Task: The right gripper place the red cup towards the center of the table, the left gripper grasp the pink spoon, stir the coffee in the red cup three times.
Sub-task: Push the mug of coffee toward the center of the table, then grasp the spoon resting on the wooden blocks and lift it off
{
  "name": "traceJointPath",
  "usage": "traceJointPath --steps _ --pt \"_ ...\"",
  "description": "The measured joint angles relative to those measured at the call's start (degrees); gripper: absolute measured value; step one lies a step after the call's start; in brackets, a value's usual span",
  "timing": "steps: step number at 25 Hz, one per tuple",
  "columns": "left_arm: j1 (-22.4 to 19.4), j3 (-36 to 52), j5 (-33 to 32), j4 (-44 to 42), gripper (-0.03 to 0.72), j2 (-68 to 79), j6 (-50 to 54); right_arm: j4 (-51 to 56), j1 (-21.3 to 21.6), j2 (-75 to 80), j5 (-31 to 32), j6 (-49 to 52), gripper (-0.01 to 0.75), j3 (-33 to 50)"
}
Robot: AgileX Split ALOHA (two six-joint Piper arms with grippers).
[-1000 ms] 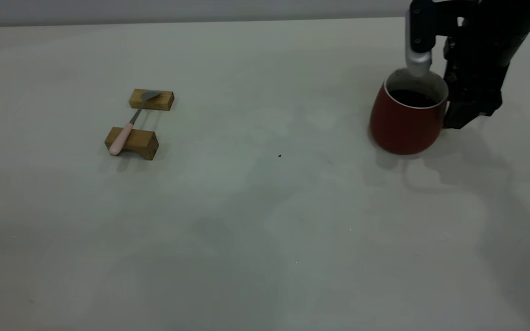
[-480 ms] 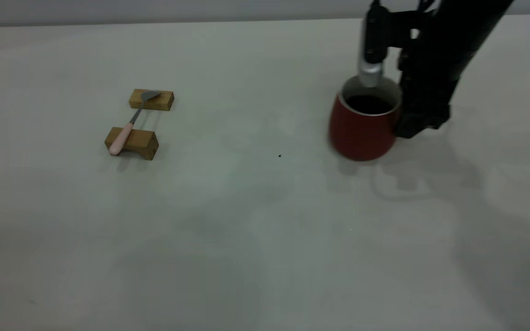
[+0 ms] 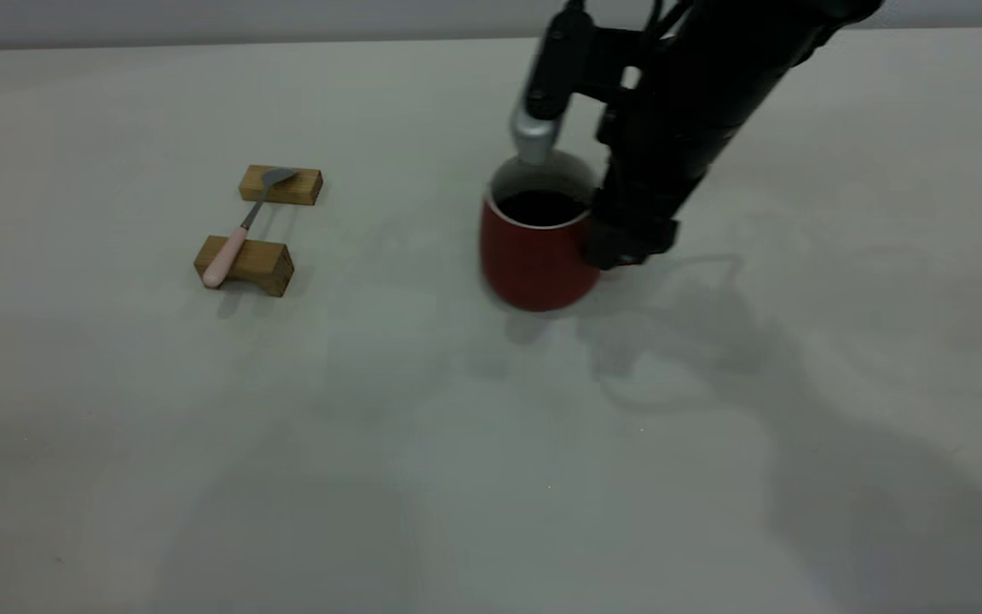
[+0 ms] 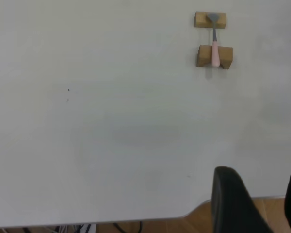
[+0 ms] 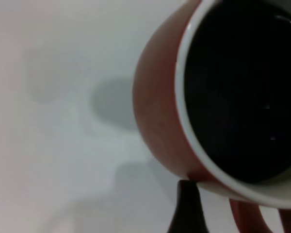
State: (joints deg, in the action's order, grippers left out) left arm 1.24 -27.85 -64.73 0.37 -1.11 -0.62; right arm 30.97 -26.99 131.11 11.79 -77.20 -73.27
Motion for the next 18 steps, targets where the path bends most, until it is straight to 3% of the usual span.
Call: traceJointPath --steps 10,14,18 --pt "0.0 0.0 0.0 0.0 0.347 0.0 0.0 11.4 -2.1 -1.1 -2.1 0.0 0.620 0.1" --pt "0.0 0.0 0.0 0.0 0.347 0.0 0.0 12.1 -1.5 -6.4 -0.1 1.4 0.618 0.2" --pt "0.0 0.0 0.0 0.0 0.347 0.0 0.0 11.2 1.5 -13.4 6.9 10.6 0.614 0.2"
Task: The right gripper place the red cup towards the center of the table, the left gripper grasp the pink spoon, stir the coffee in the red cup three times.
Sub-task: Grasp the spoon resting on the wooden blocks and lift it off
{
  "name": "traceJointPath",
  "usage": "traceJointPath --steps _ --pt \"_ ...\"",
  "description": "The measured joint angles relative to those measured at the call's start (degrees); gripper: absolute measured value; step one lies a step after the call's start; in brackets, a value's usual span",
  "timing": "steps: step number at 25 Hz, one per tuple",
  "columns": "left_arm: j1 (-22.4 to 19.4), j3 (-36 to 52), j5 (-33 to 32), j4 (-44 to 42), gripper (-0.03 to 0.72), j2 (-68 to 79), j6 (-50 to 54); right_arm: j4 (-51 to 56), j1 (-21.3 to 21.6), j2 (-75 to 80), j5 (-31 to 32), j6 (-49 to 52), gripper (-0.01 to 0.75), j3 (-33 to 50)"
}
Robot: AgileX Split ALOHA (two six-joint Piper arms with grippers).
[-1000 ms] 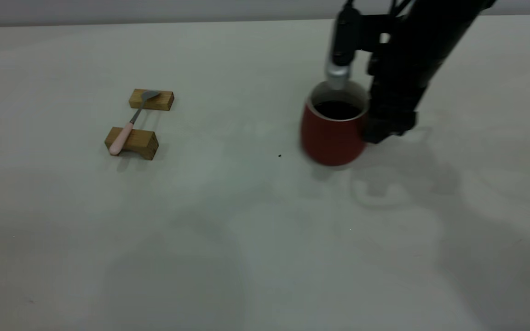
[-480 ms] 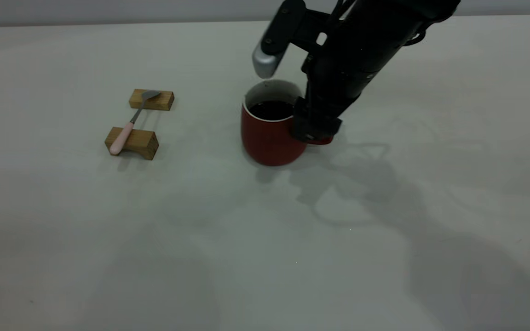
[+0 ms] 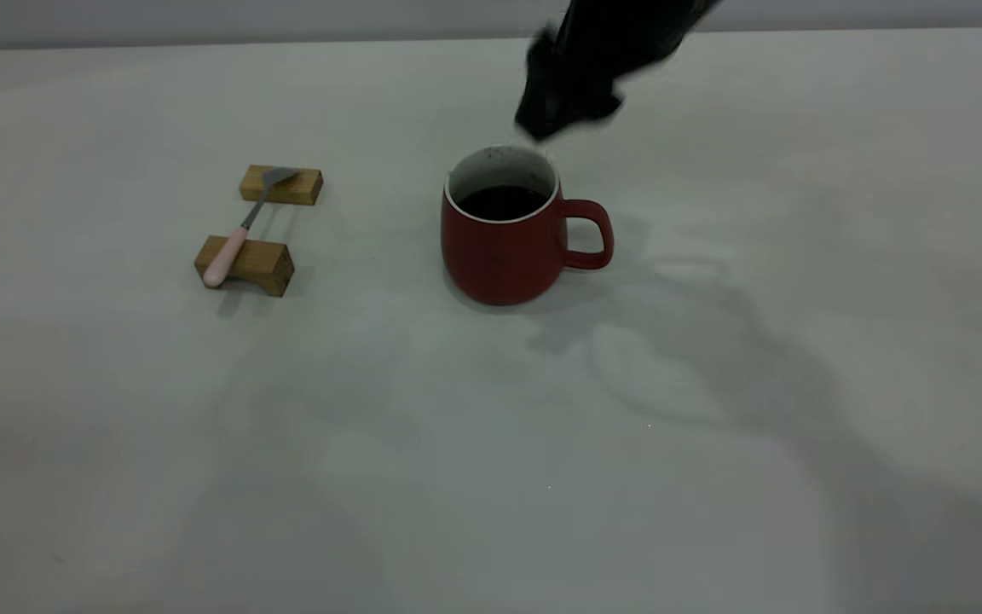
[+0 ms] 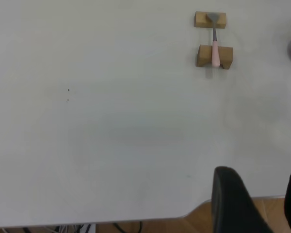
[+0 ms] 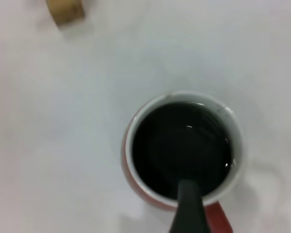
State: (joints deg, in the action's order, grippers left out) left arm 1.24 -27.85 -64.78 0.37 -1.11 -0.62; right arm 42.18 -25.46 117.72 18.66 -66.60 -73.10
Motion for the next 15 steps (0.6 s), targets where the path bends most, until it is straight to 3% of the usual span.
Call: traceJointPath --steps 6,15 --pt "0.0 0.0 0.0 0.0 0.347 0.0 0.0 -11.1 3.5 -14.7 18.2 24.3 0.612 0.0" --pt "0.0 0.0 0.0 0.0 0.347 0.0 0.0 -34.1 4.3 -37.0 47.8 59.3 0.602 0.0"
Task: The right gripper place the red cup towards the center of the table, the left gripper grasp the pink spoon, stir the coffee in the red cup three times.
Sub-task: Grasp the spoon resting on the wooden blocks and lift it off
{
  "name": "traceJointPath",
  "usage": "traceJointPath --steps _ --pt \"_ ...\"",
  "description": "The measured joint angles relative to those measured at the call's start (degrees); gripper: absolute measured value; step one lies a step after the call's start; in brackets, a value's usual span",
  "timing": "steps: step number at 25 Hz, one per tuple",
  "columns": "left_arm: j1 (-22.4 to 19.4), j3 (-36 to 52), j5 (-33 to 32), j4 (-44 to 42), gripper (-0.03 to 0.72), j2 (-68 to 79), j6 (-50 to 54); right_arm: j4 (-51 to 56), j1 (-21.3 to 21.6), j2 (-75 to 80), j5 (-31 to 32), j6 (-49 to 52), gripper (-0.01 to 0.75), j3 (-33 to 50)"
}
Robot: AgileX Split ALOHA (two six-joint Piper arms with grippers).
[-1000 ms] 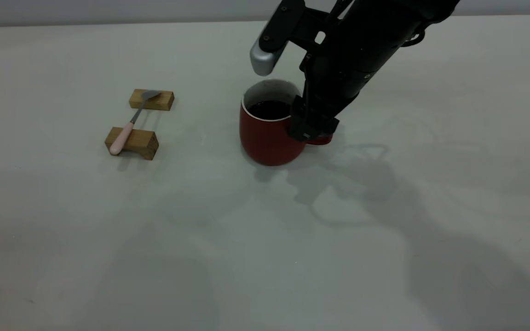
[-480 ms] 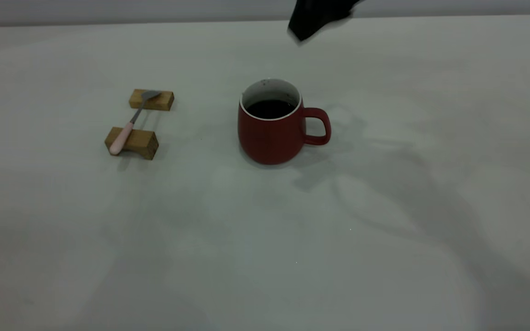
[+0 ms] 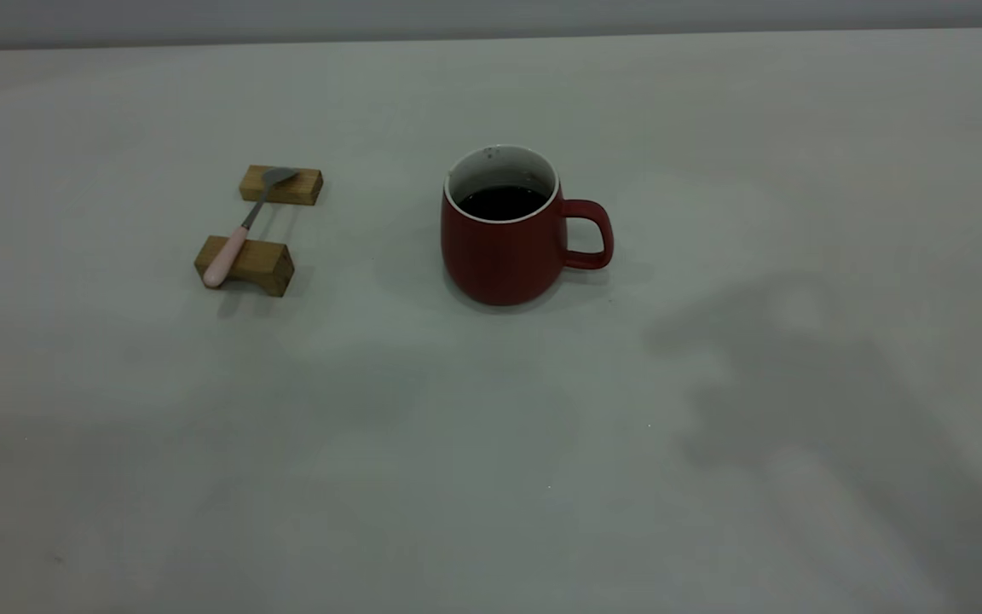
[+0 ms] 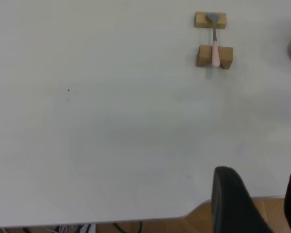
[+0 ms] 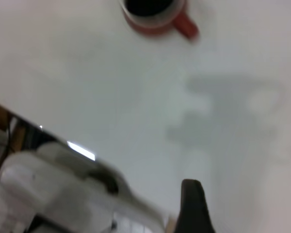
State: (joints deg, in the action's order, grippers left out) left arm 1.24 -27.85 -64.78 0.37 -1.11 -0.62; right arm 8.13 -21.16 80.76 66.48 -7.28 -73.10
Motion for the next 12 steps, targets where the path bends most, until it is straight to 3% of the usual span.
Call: traceJointPath --steps 2,6,12 --pt "0.0 0.0 0.0 0.0 0.347 0.0 0.0 -3.5 0.0 -4.4 3.0 5.7 0.602 0.6" --pt "0.0 0.0 0.0 0.0 0.347 0.0 0.0 -6.7 0.0 -13.5 3.9 7.7 0.602 5.0" --pt "0.0 0.0 0.0 0.0 0.347 0.0 0.0 -6.9 2.6 -32.7 4.4 7.6 0.599 18.2"
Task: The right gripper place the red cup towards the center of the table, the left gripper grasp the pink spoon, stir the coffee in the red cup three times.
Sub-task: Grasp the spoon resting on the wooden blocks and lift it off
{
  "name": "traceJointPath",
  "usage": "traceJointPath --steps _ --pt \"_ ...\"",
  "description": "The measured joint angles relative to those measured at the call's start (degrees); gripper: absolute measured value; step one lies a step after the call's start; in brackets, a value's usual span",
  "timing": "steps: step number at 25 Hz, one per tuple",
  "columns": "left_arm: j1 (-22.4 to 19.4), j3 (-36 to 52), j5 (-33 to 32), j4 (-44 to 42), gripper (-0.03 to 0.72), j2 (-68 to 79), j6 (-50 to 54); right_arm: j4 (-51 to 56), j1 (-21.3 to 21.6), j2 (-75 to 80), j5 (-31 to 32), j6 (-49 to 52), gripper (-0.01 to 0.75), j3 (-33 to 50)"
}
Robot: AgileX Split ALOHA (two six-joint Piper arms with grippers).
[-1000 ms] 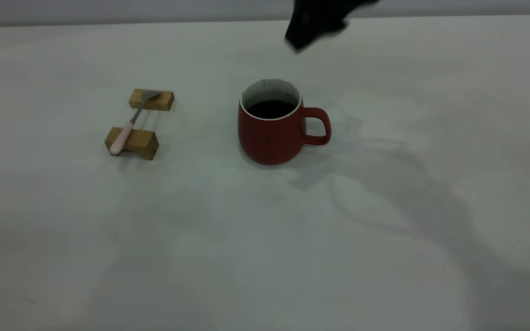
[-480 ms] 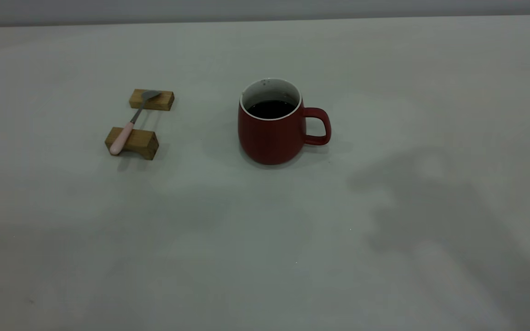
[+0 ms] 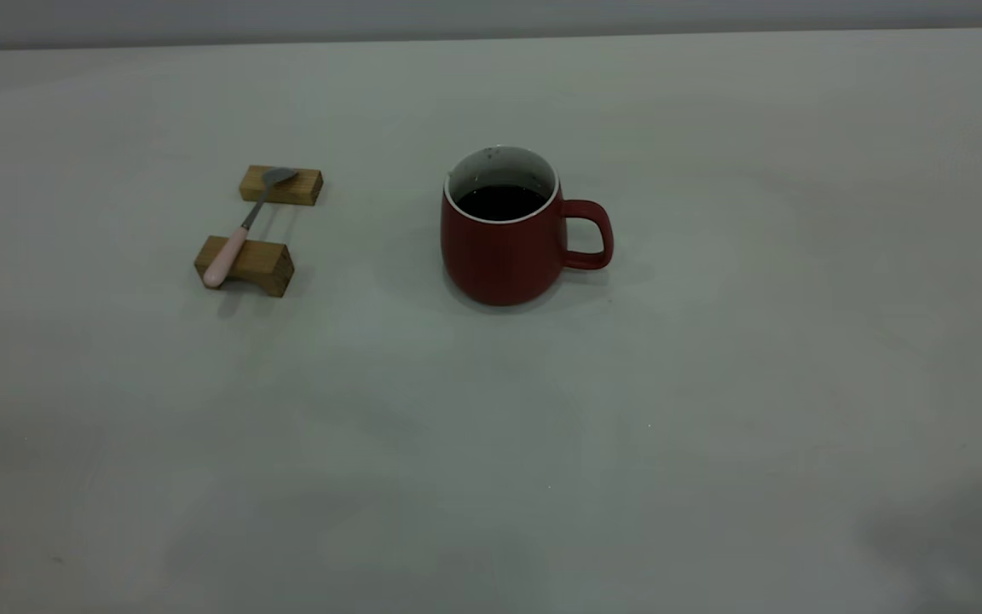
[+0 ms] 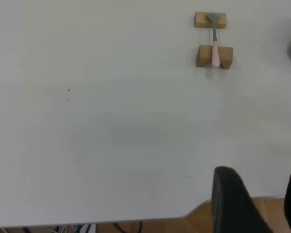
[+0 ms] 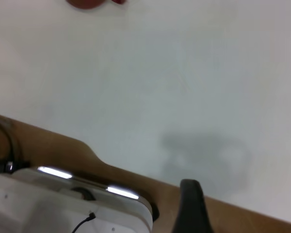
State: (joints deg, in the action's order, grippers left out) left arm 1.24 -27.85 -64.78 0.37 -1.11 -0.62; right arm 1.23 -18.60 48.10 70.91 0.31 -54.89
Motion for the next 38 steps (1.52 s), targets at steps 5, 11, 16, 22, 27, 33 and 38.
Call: traceJointPath --steps 5,11,16,22,27,33,38 --pt "0.0 0.0 0.0 0.0 0.347 0.0 0.0 0.0 7.5 -19.9 -0.4 -0.9 0.593 13.2" --pt "0.0 0.0 0.0 0.0 0.347 0.0 0.0 0.1 13.9 -38.3 -6.0 -1.0 0.593 24.6" --pt "0.0 0.0 0.0 0.0 0.347 0.0 0.0 -0.4 14.9 -45.2 -6.4 -1.0 0.593 27.8" --pt "0.0 0.0 0.0 0.0 0.347 0.0 0.0 -0.7 15.0 -46.9 -6.3 -0.9 0.593 28.1" --pt "0.0 0.0 0.0 0.0 0.347 0.0 0.0 -1.2 15.0 -46.9 -6.3 -0.9 0.593 28.1" --pt "0.0 0.0 0.0 0.0 0.347 0.0 0.0 -1.2 15.0 -46.9 -6.3 -0.9 0.590 28.1" --pt "0.0 0.0 0.0 0.0 0.347 0.0 0.0 -1.2 15.0 -46.9 -6.3 -0.9 0.588 28.1"
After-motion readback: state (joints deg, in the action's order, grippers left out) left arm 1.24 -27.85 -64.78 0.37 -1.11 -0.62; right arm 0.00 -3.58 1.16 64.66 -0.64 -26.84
